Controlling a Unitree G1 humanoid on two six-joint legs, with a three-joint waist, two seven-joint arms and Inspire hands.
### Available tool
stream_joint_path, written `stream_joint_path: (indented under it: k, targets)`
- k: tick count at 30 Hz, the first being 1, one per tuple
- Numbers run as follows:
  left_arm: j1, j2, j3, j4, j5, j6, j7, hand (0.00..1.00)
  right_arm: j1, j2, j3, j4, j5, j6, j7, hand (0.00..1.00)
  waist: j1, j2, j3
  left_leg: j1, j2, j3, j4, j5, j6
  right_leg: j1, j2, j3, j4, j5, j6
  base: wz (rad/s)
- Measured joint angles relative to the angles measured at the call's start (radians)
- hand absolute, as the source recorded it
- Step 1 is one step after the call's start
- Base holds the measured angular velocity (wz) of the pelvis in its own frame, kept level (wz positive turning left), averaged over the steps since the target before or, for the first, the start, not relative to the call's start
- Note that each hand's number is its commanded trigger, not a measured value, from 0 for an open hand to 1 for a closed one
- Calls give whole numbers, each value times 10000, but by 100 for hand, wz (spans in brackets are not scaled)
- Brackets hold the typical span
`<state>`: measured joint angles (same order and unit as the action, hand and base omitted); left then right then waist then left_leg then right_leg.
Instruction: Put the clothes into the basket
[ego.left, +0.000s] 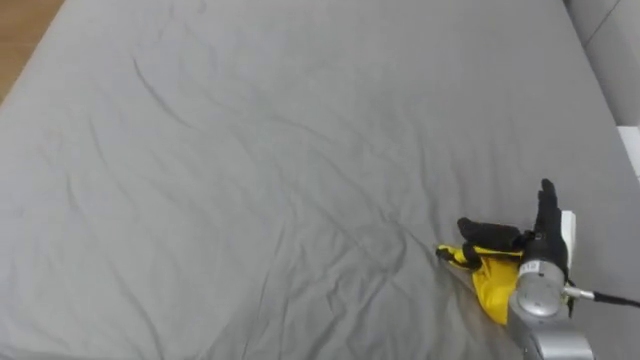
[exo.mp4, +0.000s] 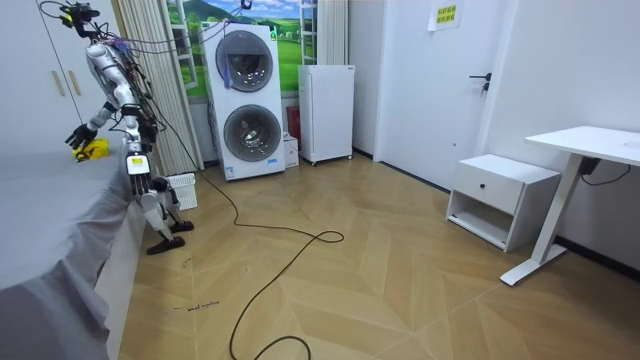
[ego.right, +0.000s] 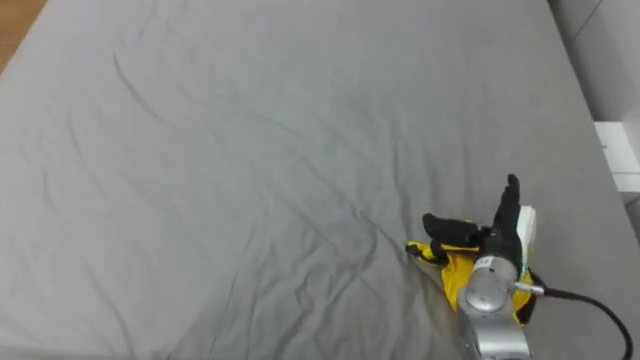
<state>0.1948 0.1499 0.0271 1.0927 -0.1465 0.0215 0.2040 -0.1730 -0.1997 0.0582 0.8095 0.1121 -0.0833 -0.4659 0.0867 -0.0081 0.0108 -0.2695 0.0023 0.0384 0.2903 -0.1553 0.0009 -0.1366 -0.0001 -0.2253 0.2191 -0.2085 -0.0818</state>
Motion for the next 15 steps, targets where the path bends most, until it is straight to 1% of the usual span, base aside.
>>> stream_joint_path:
  k: [2,5,7,9,12,15]
  targets:
    - [-107,12,-1,55,1,28,9,0,90,45,100,90,-109,70,6,0,-34,2,0,-11,-8,1,-41,1,0,-6,-1,-5,-21,0,0,0]
    - [-155,54,-103,59,-31,-3,29,0,352,50,380,423,-835,84,23,0,-95,-13,-7,120,-18,-20,-167,2,-1,81,-3,-76,-21,0,1,7]
    - [-153,62,-260,29,-216,-23,34,0,706,99,404,437,-1191,84,14,0,-156,-16,-12,196,-31,-89,-222,8,-11,175,-13,-253,-44,0,1,11]
    - [-145,64,-328,-60,-289,-36,66,0,987,167,413,396,-1737,85,6,0,-267,-58,-34,194,-43,-97,-234,11,-15,257,-11,-355,-163,0,1,14]
    - [-149,61,-329,-147,-521,-80,68,0,1283,305,420,283,-2429,143,9,0,-287,-118,-62,198,-21,-23,-236,12,-18,250,-9,-360,-164,0,2,0]
    - [-156,61,-331,-169,-607,-134,68,0,1614,319,546,-68,-2709,206,17,0,-288,-144,-90,215,-7,81,-232,12,-17,239,-19,-348,-159,3,5,-8]
